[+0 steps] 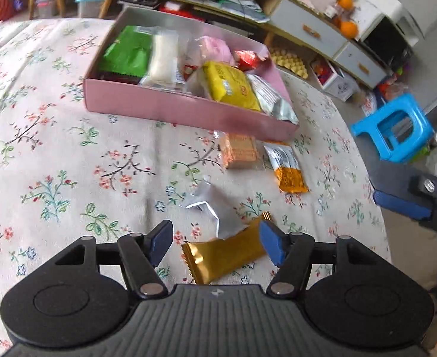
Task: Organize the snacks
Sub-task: 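Open both grippers and move them back toward the gold bar, then close the left gripper on the gold bar and lift it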
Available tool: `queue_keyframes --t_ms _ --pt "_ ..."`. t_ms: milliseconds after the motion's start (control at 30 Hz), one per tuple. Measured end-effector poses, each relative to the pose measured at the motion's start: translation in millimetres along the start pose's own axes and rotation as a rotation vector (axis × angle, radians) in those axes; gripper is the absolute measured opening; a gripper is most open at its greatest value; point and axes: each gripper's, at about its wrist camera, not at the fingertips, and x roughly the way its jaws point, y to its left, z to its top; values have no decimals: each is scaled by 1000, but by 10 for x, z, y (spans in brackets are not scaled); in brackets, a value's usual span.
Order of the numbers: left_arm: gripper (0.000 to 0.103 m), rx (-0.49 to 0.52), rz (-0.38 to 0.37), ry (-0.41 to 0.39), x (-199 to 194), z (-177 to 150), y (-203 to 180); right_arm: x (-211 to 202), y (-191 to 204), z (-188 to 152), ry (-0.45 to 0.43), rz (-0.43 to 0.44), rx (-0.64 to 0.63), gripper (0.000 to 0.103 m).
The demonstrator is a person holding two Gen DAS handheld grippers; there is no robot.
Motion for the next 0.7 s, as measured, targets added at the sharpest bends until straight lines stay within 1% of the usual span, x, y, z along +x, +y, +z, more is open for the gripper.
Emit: queue_keyframes --t_ms 100,200,267,333,433,500,567,600,667,700 --pt "63 183 -7 8 66 -70 -206 45 -95 17 4 -32 28 71" --pt "64 324 -10 42 186 -162 -368 81 -147 38 15 -33 57 71" --pt "71 409 25 33 245 -224 -452 92 -126 29 19 -27 47 71" --pt "71 478 84 24 326 -282 -509 91 -82 16 19 -21 25 71" --pt "70 511 114 32 390 -335 -504 84 -43 4 13 -32 -5 71" --pt "68 522 116 25 389 -332 -502 85 -57 17 9 -46 -2 71" --pt "58 512 116 22 379 -312 -480 83 -87 25 7 -50 13 71" --pt "56 507 113 23 376 -309 -468 84 -97 30 6 -51 19 71" --pt "44 515 113 19 343 -314 -476 88 -101 29 6 -54 17 71" --pt "41 525 109 20 334 -323 -484 91 -100 27 7 -55 15 71"
